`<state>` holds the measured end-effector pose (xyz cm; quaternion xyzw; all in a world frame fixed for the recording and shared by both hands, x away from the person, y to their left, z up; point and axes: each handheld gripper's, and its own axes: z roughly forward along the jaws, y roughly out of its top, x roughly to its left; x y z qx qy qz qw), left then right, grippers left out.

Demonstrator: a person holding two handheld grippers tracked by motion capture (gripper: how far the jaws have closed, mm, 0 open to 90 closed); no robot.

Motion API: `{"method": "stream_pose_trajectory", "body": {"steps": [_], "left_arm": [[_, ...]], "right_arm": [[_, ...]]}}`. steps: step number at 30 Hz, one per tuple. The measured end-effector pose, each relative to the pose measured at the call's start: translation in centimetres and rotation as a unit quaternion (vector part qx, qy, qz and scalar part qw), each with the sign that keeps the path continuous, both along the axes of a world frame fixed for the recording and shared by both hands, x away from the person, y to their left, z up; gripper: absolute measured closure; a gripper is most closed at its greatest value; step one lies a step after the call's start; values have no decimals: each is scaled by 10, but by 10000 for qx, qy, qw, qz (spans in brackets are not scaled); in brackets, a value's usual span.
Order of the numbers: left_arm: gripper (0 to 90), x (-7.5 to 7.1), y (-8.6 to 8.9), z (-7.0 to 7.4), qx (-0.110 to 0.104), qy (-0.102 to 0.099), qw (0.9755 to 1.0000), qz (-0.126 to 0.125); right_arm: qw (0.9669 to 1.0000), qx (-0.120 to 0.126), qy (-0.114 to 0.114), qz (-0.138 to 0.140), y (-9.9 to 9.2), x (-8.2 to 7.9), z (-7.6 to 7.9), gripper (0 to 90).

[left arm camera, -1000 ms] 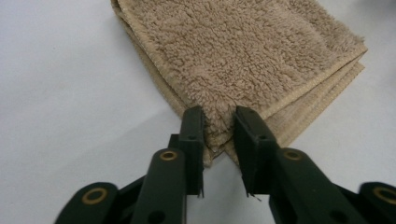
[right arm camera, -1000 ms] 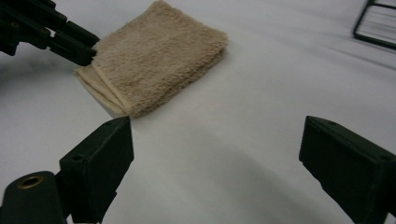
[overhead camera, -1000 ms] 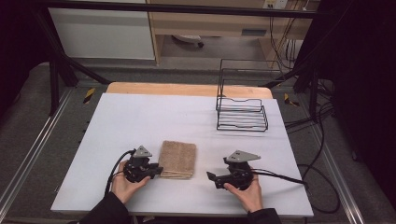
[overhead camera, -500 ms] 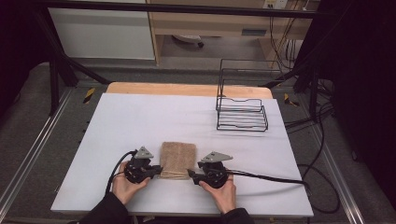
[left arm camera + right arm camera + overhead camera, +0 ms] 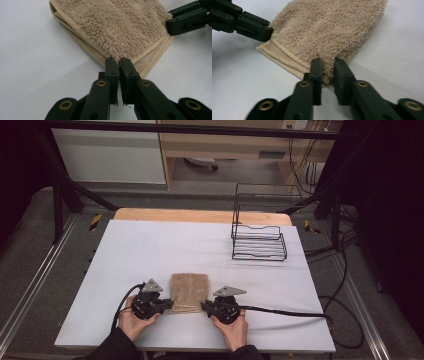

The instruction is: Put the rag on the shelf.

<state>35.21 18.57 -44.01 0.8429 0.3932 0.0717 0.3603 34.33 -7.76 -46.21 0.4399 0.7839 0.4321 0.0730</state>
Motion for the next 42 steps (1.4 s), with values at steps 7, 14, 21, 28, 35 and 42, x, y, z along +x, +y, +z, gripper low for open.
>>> {"method": "stream_pose_trajectory", "body": {"steps": [7,14,21,28,35,42], "left_arm": [[733,-6,2,12,-218,-199,9994,-157],[448,28,12,37,-149,-704,9974,54],[471,79,-6,28,85,-611,9980,-169],[620,95,-11,5,321,-163,9985,-417],[847,90,-11,5,290,45,9981,-533],[865,70,-9,9,26,-41,9992,-386]], "right_arm": [[9997,-190,-89,115,-7,5,10,868],[9990,-353,-41,252,-13,9,18,867],[9990,-386,-37,217,-13,8,16,866],[9989,-404,-96,215,-14,6,16,864],[9987,-470,-129,178,-16,7,19,870],[9987,-486,-138,70,-31,13,26,880]]}}
